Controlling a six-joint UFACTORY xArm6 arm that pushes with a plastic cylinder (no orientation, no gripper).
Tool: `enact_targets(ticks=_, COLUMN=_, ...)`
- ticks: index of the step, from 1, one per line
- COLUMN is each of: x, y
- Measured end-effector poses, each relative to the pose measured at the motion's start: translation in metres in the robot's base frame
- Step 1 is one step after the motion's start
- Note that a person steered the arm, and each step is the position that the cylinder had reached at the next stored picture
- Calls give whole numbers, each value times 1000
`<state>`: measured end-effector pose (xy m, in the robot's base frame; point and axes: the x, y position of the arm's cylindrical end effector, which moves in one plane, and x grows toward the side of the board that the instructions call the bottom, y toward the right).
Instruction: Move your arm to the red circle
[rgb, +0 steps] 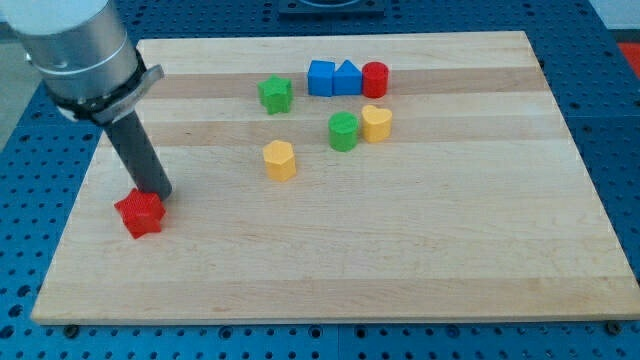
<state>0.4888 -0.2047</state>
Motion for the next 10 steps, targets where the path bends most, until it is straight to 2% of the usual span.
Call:
enact_targets(ticks=2, x=44, y=0)
enact_targets(ticks=3, x=32, y=-2)
enact_targets(ticks=4, x=-28, y=1)
enact_targets(ticks=5, x=-75, y=44)
enact_targets(ticks=7, x=-130, y=185)
enact_targets(ticks=9, x=-142, y=300)
enact_targets(ticks=10, x=-174, y=328)
